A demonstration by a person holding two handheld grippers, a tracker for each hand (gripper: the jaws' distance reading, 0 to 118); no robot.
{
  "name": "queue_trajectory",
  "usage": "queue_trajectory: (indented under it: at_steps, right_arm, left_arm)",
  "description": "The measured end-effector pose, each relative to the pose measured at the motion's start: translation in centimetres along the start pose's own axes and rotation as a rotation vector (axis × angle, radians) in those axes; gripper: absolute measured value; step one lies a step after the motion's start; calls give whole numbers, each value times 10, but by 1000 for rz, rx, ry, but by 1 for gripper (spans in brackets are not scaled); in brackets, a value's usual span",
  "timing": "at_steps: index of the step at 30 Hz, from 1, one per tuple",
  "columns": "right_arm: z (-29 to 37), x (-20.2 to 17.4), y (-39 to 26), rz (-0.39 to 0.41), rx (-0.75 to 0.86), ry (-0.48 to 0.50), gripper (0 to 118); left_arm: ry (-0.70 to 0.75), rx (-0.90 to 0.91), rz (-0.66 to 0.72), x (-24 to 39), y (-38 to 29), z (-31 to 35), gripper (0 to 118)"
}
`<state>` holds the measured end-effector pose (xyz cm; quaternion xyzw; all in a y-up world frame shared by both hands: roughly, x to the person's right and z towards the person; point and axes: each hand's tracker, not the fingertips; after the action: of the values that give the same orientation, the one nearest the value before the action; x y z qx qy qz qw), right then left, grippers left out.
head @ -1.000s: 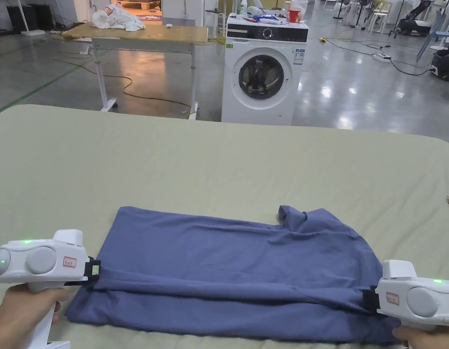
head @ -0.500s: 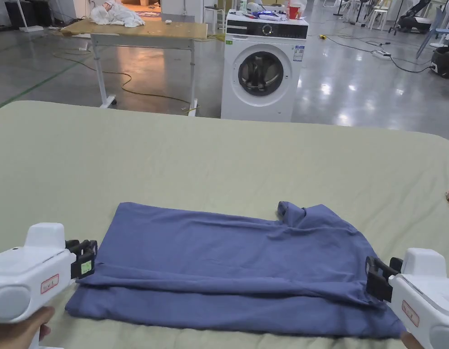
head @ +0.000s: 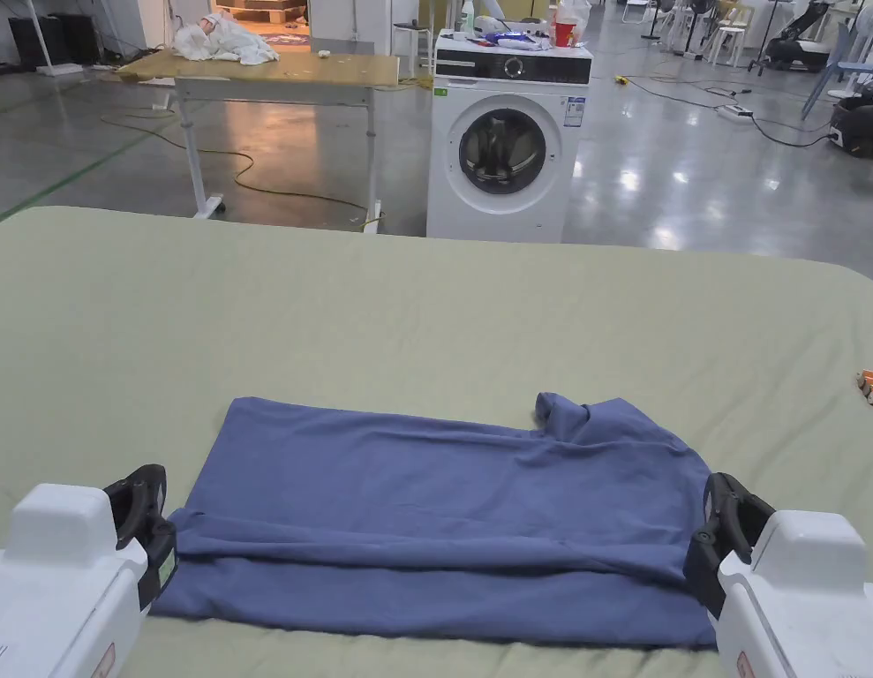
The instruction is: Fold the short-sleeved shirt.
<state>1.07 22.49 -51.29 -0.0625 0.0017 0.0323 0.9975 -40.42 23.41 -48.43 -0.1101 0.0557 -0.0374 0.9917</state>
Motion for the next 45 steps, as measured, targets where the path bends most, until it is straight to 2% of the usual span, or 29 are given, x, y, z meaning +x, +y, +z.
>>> queue_trajectory:
  at_steps: [3,10,11,12,14,15,22,25,27,30,33,36,38,40,41,43,45]
  right_arm:
    - [-1,-3,0,30,-9,-3,0]
    - [-12,1,-16,24,-81,0,0]
    - [-13,4,-17,25,-86,-1,0]
    - [-14,5,-19,26,-97,-2,0]
    - [-15,6,-22,26,-113,-4,0]
    - [-15,9,-23,26,-121,-7,0]
    - [-16,20,-34,24,-165,-27,0]
    - [-17,27,-40,26,-187,-39,0]
    - [-18,33,-42,24,-208,-52,0]
    - [-28,46,-47,5,-261,-71,0]
    - [-46,63,-53,-3,-365,-90,0]
    - [-70,84,-63,-42,-464,-77,0]
    - [-87,95,-71,-51,-550,-62,14]
    - [-101,105,-82,-72,-643,-34,50]
    - [-108,108,-88,-83,-674,-22,60]
    - [-119,110,-101,-93,-737,38,62]
    - [-129,108,-113,-68,-784,32,62]
  left_arm:
    - [23,-110,-3,-8,-5,-13,0]
    - [-53,-478,112,-51,-41,-90,0]
    - [-52,-519,114,-55,-45,-100,3]
    - [-62,-560,124,-59,-49,-111,10]
    - [-59,-622,129,-63,-54,-130,39]
    - [-57,-657,130,-65,-56,-140,47]
    - [-48,-837,79,-52,-71,-184,54]
    - [-33,-816,36,-37,-72,-176,56]
    - [-39,-809,-7,-28,-71,-172,52]
    - [-51,-797,3,-25,-71,-165,33]
    - [-98,-793,55,-28,-68,-160,7]
    - [-102,-781,50,-31,-65,-152,3]
    - [-107,-759,57,-36,-62,-146,3]
    - [-116,-742,80,-40,-58,-139,3]
    - [-122,-722,90,-42,-56,-136,3]
    - [-119,-706,94,-44,-52,-129,3]
    - [-128,-684,99,-46,-50,-126,3]
